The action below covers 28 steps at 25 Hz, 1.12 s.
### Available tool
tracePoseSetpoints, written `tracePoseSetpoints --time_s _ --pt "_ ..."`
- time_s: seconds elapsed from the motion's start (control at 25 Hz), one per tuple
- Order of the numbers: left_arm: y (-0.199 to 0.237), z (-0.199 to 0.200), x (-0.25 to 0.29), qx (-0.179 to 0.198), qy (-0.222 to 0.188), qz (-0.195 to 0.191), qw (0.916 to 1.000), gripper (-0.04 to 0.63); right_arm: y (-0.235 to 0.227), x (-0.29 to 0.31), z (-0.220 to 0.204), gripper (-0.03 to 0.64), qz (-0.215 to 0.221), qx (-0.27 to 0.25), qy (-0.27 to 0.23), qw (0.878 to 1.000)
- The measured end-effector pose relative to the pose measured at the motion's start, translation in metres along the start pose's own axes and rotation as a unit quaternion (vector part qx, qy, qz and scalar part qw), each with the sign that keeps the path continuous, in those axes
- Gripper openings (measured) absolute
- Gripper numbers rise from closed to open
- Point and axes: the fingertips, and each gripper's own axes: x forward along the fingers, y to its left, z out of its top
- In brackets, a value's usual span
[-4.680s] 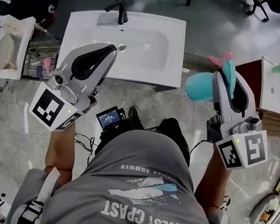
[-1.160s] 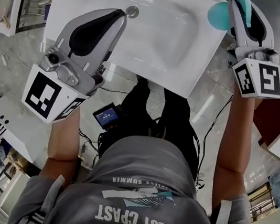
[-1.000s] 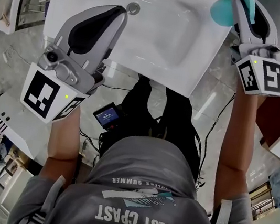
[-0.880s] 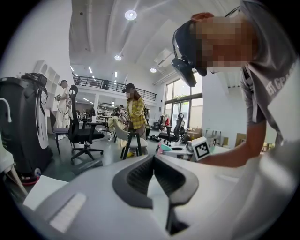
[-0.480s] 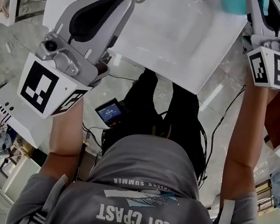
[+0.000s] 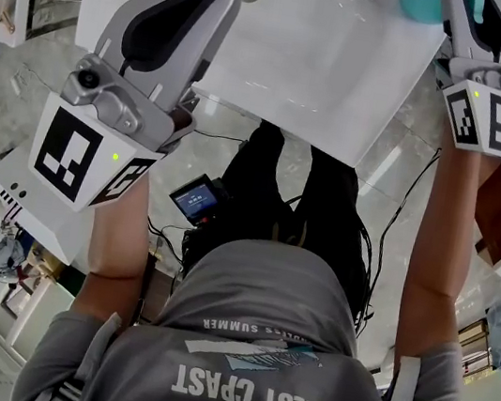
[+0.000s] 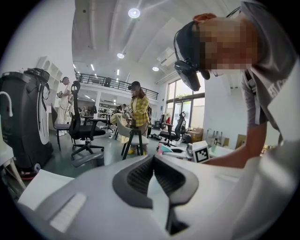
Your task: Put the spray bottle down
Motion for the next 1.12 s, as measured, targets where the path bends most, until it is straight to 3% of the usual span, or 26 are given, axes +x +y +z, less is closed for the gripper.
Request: tracePoseSetpoints --time_s 0.76,1.12 --pt "-0.007 0.031 -0.022 0.023 -0.018 -0.003 0.9996 0.003 0.009 -0.012 0.025 0.278 -0.001 -0.009 0.015 1.0" --pt "-0.012 0.062 -0.05 0.039 -0.037 -0.003 0.9986 0.003 0.016 -0.031 0.073 0.268 -0.02 -0.019 0.003 1.0"
